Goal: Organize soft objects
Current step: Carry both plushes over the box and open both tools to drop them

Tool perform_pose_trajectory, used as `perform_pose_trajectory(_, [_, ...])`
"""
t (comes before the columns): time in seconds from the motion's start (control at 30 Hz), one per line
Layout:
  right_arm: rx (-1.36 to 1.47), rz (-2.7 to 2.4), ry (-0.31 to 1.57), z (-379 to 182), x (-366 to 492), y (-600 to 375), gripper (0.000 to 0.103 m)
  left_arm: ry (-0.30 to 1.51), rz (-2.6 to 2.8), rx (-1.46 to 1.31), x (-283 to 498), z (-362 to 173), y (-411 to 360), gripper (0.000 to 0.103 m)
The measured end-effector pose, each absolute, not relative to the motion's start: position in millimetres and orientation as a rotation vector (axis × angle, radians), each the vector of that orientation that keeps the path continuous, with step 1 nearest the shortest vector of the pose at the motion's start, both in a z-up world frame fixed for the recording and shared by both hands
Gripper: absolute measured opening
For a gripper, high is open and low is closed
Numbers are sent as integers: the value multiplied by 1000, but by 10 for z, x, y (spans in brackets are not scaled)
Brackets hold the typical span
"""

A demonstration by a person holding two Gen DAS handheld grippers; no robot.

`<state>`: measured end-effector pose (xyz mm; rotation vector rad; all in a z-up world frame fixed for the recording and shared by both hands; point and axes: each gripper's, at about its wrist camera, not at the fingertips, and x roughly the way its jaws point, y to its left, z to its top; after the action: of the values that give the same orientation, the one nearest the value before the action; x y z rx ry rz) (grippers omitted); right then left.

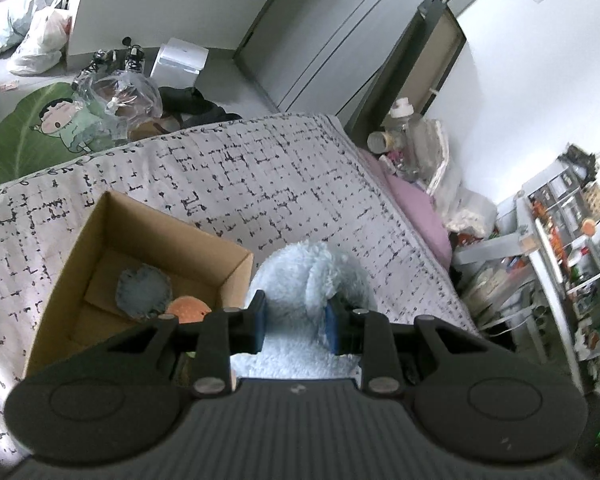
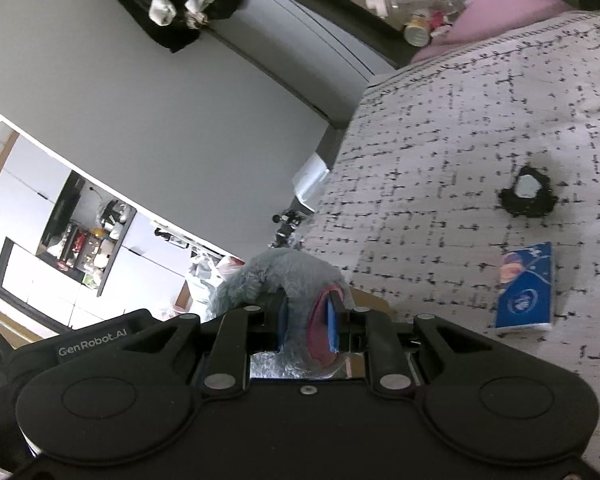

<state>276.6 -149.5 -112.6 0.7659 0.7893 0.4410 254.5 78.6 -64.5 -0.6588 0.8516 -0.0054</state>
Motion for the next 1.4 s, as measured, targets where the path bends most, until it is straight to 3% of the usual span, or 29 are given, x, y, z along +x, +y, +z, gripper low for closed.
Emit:
perform_pose_trajectory(0.33, [720,469,702,-986,2766,-1237,21,796,-48,-708,2509,-539,1108,28])
perform_pose_trajectory(0.77, [625,496,818,-1161,2808,-856,23,871,20,-744,2490,-802,1445,28])
perform_pose_trajectory(0.87, [600,506,861,-1187,2816,-790,31,895,49,-733,2479,-839,1511,28])
perform_pose_trajectory(0.93, [595,483,890,-1207,2816,-794,61,921,103,-694,2469,-836,1521,32])
perform_pose_trajectory(0.97, [595,463,895,-1211,2811,-814,65,925,129,-673,2459,-833,1527,33])
perform_pose_trajectory(1.03, [596,441,908,-1215,2817,-853,67,928,155,-671,2432,-843,1564,41])
perform_pose_trajectory(1.4, [545,337,929,-1080,2761,-1063,77,913,208,-628,2359,-683,1487,57])
